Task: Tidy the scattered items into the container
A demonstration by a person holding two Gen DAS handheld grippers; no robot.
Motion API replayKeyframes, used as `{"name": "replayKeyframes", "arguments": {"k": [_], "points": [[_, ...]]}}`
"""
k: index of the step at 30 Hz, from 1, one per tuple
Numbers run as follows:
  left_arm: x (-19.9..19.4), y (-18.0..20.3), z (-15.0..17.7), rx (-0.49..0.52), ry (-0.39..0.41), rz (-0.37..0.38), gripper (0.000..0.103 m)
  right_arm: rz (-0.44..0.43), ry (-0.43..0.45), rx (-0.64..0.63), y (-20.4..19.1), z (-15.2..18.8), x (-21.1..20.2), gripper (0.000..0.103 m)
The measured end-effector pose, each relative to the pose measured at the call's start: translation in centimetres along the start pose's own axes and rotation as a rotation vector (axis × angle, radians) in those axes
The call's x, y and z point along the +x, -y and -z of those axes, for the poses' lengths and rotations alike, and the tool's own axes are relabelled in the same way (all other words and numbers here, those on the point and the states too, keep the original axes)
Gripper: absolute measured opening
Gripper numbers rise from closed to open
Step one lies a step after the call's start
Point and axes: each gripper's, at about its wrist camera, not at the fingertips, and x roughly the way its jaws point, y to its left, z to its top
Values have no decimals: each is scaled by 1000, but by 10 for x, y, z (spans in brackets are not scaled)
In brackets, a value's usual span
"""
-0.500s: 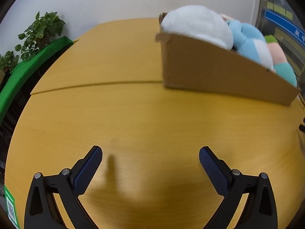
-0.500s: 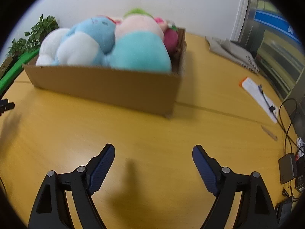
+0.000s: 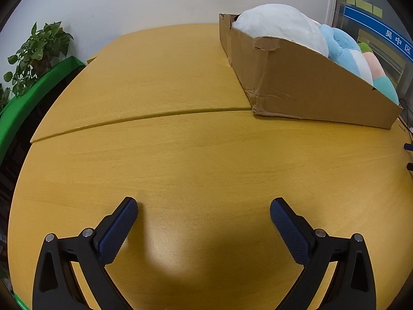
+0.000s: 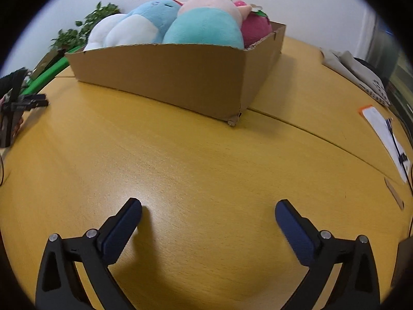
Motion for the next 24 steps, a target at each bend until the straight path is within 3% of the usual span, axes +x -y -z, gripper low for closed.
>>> {"name": "replayKeyframes", "arguments": {"k": [9, 14, 24], "points": [[4, -9, -9, 51, -2, 37, 103, -73, 2, -85, 39, 5, -4, 103], [4, -1, -14, 159, -5, 113, 103, -70, 1, -90, 48, 1, -2, 103], [12, -1, -23, 165, -4, 120, 103, -82, -1, -114, 59, -14, 6, 103]]}}
